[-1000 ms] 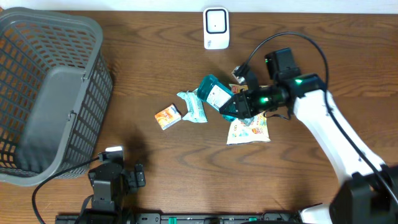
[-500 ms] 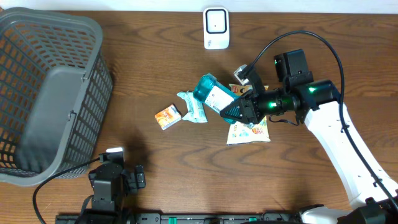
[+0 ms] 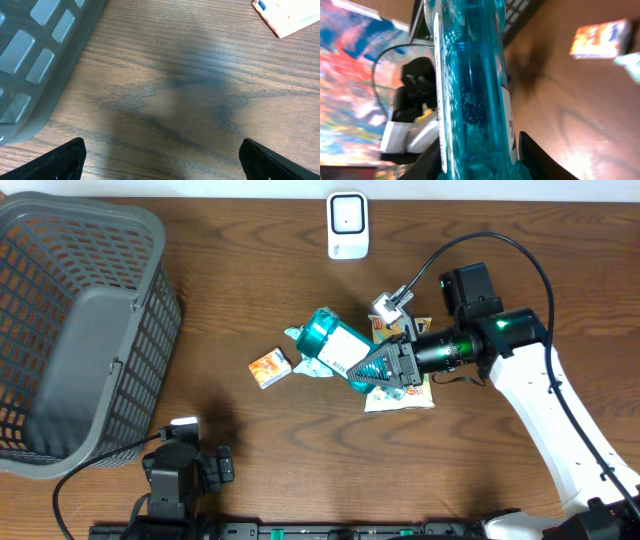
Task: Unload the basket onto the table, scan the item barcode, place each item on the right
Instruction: 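Hold the bottle against the white scanner with the right gripper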
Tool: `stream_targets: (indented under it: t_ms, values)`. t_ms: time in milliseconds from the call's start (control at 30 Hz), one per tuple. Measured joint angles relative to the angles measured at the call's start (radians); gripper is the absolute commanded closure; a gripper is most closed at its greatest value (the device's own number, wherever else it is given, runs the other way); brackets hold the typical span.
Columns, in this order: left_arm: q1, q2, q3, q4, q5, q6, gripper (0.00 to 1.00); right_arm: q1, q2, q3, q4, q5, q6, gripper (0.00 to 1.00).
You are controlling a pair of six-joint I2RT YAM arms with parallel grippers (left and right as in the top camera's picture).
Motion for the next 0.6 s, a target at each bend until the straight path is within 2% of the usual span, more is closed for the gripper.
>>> stream_targets:
  t_ms: [200,300,333,400,533,600]
  values:
    - [0.0,0.0,0.0,0.0,0.0,0.0,0.02,-0.02,0.0,0.0,-0.059,-0.021,0.011,0.8]
    - [0.0,0.0,0.0,0.0,0.0,0.0,0.02,-0.024,0.0,0.0,-0.022,0.036,0.013,0.89]
    - [0.0,0.0,0.0,0.0,0.0,0.0,0.02,-0.024,0.0,0.0,-0.001,0.082,0.014,0.9]
    - [0.0,0.0,0.0,0.0,0.0,0.0,0.02,-0.023,0.0,0.0,0.032,0.192,0.014,0.87]
    - [0.0,0.0,0.0,0.0,0.0,0.0,0.02,-0.014,0.0,-0.001,0.112,0.388,0.017,0.75]
    - [0.0,0.0,0.0,0.0,0.0,0.0,0.02,-0.01,0.0,-0.003,0.176,0.45,0.017,0.75]
